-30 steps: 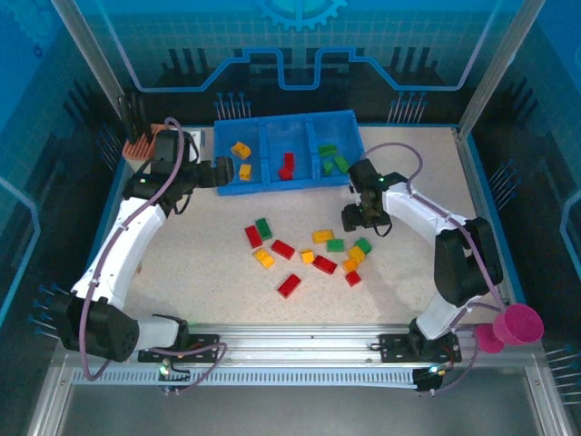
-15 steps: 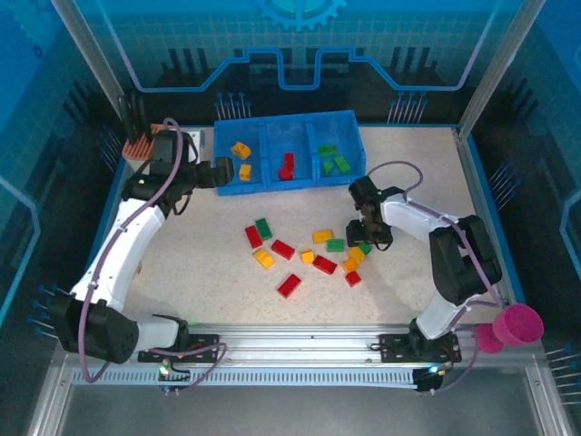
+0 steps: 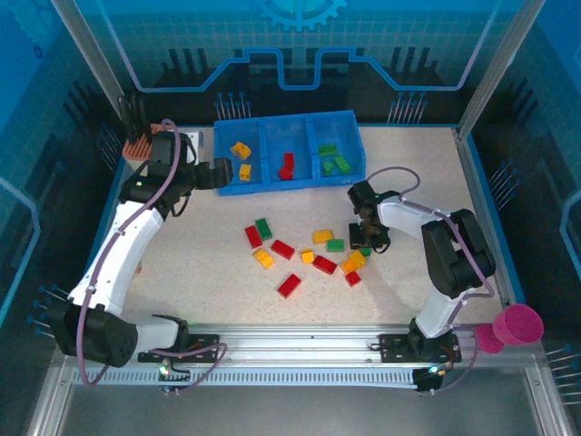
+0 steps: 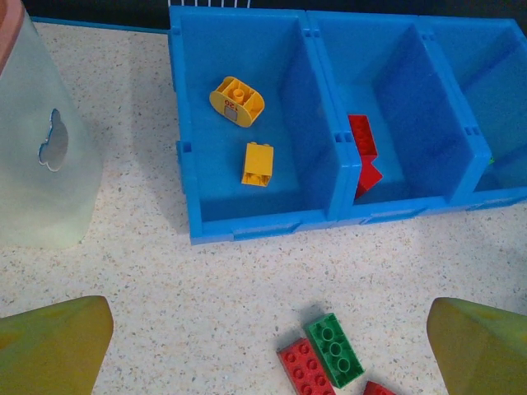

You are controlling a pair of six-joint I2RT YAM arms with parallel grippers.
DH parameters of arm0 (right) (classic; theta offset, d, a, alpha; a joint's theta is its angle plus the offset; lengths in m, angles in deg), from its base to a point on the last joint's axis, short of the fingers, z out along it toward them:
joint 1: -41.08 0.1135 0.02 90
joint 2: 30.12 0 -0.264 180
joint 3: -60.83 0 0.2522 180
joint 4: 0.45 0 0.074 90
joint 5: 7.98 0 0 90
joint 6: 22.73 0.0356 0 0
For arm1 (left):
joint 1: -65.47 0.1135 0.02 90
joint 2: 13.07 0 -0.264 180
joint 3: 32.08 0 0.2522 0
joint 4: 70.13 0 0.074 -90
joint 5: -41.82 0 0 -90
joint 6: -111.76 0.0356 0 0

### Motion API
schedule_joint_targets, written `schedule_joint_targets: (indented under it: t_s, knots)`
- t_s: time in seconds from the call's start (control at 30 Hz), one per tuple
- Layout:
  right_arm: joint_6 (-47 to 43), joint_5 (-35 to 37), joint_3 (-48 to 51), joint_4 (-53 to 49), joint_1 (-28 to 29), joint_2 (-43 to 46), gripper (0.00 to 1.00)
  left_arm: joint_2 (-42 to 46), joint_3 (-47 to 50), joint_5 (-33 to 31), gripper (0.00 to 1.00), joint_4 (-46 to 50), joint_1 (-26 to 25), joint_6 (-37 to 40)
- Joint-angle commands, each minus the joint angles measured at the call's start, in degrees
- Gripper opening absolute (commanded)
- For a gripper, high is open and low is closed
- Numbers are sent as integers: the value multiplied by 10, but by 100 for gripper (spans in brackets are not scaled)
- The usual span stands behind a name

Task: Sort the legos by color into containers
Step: Pick up the lego from the middle-right of the table, then place the lego in the container.

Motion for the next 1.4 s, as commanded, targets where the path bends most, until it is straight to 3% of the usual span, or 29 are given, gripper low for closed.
schedule_joint_targets:
  t_s: [0.0,0.37,0.67,1.03,1.37]
  knots:
    - [1,7,4,-18,-7,7,32,10,-3,10,99,6,-3,-16]
    - [-84,59,-210,-52,-12,-29,28,11,-4,-5,99,14,-4,-2]
    - [-125,36,-431,-19,-25,-175,27,28,-1,-20,99,28,-4,4]
    - [-145,35,-737,-87,-39,-406,28,50,8,-43,99,36,-3,12]
    - [-162,21,-781,-112,-44,-445,38,46,7,-46,99,34,-2,17]
